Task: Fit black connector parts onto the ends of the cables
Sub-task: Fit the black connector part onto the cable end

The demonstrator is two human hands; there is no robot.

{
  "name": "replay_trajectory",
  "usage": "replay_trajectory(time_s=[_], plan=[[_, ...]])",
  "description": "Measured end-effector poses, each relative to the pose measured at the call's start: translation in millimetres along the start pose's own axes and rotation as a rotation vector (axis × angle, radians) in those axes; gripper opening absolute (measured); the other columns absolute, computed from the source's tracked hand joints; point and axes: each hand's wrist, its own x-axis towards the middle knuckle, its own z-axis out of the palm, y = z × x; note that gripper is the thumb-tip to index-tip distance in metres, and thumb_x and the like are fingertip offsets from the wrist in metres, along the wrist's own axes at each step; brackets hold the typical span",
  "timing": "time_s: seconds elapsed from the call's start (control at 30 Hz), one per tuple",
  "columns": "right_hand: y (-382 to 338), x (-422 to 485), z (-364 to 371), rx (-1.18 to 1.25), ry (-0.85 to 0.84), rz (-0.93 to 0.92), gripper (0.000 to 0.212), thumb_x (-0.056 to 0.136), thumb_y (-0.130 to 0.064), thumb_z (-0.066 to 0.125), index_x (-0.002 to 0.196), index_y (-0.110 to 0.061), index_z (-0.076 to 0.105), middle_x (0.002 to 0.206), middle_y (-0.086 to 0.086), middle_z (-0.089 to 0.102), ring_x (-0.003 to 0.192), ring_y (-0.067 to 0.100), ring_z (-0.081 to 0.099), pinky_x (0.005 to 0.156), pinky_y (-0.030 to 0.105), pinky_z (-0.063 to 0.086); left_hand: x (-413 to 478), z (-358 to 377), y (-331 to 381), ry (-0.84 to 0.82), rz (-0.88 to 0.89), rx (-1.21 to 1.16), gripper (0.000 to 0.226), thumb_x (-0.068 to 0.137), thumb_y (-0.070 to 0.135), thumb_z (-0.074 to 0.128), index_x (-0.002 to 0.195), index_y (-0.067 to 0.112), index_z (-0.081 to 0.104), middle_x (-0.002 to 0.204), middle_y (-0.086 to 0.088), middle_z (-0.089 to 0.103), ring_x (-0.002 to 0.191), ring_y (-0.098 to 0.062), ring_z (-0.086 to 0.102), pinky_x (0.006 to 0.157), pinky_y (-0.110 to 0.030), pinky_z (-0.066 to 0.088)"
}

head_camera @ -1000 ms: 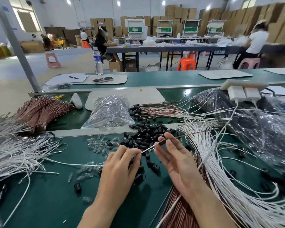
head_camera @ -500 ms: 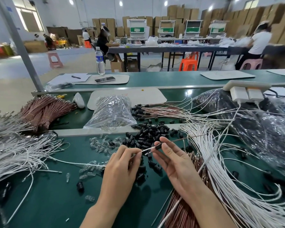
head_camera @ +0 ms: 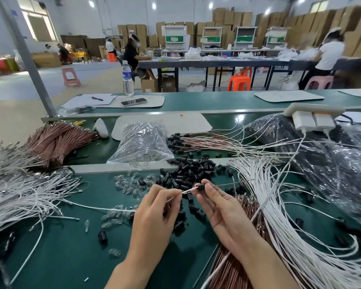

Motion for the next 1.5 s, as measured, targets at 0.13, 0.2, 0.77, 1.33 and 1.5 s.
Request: replay_trajectory(time_s=[0.13,0.2,0.77,1.33,1.5], plan=[[0,-1,1,-0.008,-0.016,0.029,0.034,0.083,-0.005,0.066,0.114,0.008,0.066,0.102,0.025,0.073,0.089,0.028,0.076,0.07,0.025,0.063,0,0,1,0.015,0.012,0.014,0.018,0.1,0.034,0.054,0.107,0.022,0.066,0.096,0.019,0.052,0.081,-0.008,0.061,0.067,-0.031,0.054],[2,-1,2,-0.034,-0.031,0.052,0.034,0.083,-0.005,0.066,0.115,0.007,0.066,0.104,0.025,0.073,0.09,0.027,0.076,0.069,0.024,0.062,1,0,2,0.001,0.017,0.023,0.018,0.1,0.034,0.054,0.107,0.022,0.066,0.096,0.019,0.052,0.08,-0.007,0.06,0.067,-0.029,0.053],[7,3,-2,-0.343,-0.009,-0.092,0.023,0.081,-0.02,0.071,0.1,-0.012,0.082,0.087,0.009,0.074,0.074,0.014,0.071,0.067,0.021,0.059,0,-6,-7,-0.091,-0.082,0.103,0.014,0.101,0.043,0.052,0.105,0.033,0.061,0.1,0.026,0.056,0.098,0.001,0.054,0.083,-0.027,0.046],[11,-5,0,-0.576,-0.109,-0.164,0.026,0.076,-0.034,0.079,0.101,-0.027,0.079,0.083,0.003,0.072,0.078,0.015,0.069,0.071,0.023,0.056,-1,-2,-3,-0.104,-0.125,-0.191,0.028,0.093,0.023,0.064,0.109,0.046,0.063,0.104,0.024,0.067,0.097,-0.002,0.067,0.081,-0.011,0.048],[10,-2,0,-0.541,-0.073,-0.169,0.016,0.075,-0.035,0.08,0.089,-0.026,0.079,0.086,0.001,0.073,0.081,0.022,0.073,0.07,0.027,0.058,0,-3,-1,-0.105,-0.101,-0.195,0.024,0.095,0.023,0.062,0.11,0.041,0.063,0.103,0.022,0.066,0.099,-0.005,0.067,0.082,-0.014,0.05]])
